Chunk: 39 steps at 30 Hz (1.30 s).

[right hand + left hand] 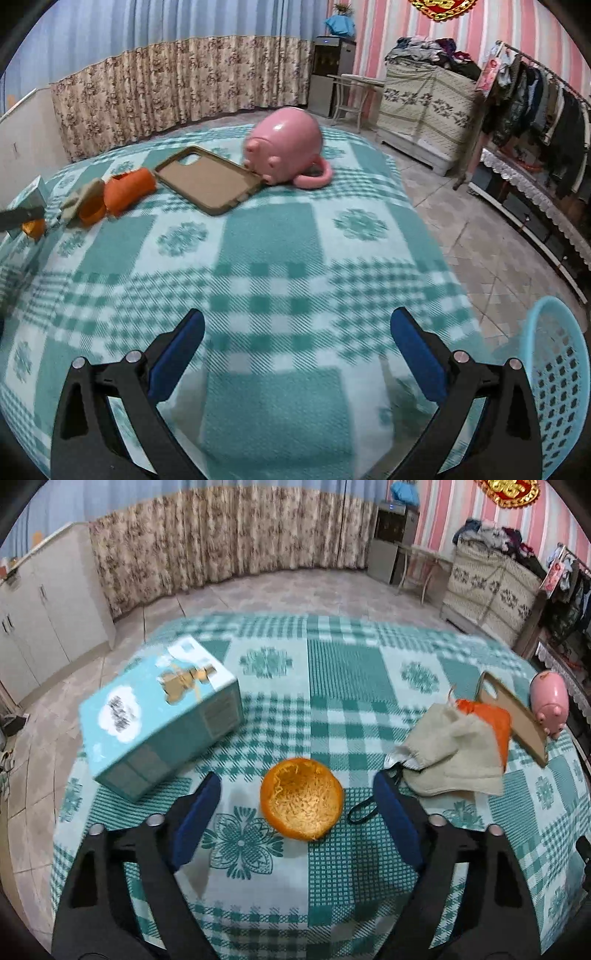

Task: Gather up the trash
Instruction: 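Grasp the orange peel with the left gripper while the right reaches the beige cloth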

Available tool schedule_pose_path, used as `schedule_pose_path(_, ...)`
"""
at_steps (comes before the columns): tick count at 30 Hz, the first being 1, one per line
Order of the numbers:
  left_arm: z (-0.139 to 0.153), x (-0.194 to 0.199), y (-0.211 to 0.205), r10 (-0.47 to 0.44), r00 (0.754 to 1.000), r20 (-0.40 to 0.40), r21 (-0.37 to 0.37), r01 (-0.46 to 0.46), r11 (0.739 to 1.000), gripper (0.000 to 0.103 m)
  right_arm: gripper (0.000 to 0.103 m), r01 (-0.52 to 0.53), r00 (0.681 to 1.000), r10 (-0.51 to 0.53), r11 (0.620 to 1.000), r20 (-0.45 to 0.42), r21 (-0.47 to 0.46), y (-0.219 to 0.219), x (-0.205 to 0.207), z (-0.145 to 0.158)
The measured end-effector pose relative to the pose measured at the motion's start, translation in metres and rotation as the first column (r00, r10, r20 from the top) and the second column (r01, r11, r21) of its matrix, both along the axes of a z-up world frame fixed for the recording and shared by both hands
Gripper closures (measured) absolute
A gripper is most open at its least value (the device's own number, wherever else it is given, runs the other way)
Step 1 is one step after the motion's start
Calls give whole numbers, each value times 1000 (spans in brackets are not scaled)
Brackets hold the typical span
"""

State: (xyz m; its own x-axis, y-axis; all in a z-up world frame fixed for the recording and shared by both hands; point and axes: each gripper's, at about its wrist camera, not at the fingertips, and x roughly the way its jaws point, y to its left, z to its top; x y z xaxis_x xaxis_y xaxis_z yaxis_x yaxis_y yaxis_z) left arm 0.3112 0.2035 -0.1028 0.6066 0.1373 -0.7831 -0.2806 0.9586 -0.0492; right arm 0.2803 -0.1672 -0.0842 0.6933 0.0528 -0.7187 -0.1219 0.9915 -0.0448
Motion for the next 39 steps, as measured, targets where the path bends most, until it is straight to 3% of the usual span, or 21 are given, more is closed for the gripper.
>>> schedule_pose_path(3, -8, 5, 0, 0, 999, -37, -20, 0, 1000, 44, 5, -34, 999, 34, 999, 4, 14, 20, 12, 3)
schedule_pose_path(7, -8, 2, 2, -12, 1000, -18, -58, 11, 998, 62, 5, -95, 995, 95, 995, 21, 11, 54, 24, 8)
schedule_pose_path(11, -7, -5, 7, 5, 1000, 10, -66, -5, 998, 64, 5, -144, 989, 143, 990, 35, 13, 81, 28, 12)
schedule_pose_path(18, 11, -33, 8, 87, 989, 121, -12, -86, 996, 65, 6, -246, 968, 244, 969, 60, 20, 138, 35, 20)
schedule_pose_path(25, 19, -73, 12, 93, 985, 147, 0, -94, 996, 65, 23, -322, 946, 320, 946, 50, 42, 179, 45, 26)
schedule_pose_path(30, 22, -97, 23, 110, 982, 156, 1, -111, 994, 65, 25, -354, 935, 353, 931, 29, 92, 206, 56, 21)
schedule_pose_path(32, 21, -106, 26, 116, 981, 158, 4, -119, 993, 65, 31, -370, 929, 371, 924, 6, 99, 217, 61, 15)
schedule_pose_path(33, 19, -108, 27, 118, 981, 155, 4, -120, 993, 65, 41, -372, 927, 375, 922, -10, 105, 220, 64, 11)
schedule_pose_path(35, 15, -113, 30, 121, 983, 139, -1, -122, 993, 66, 73, -380, 920, 389, 914, -39, 144, 223, 69, 5)
schedule_pose_path(38, 16, -117, 29, 126, 983, 132, -2, -127, 992, 65, 90, -403, 912, 410, 902, -20, 156, 222, 63, 9)
schedule_pose_path(39, 18, -118, 29, 125, 982, 139, 2, -126, 992, 66, 91, -409, 910, 415, 900, -12, 152, 221, 59, 12)
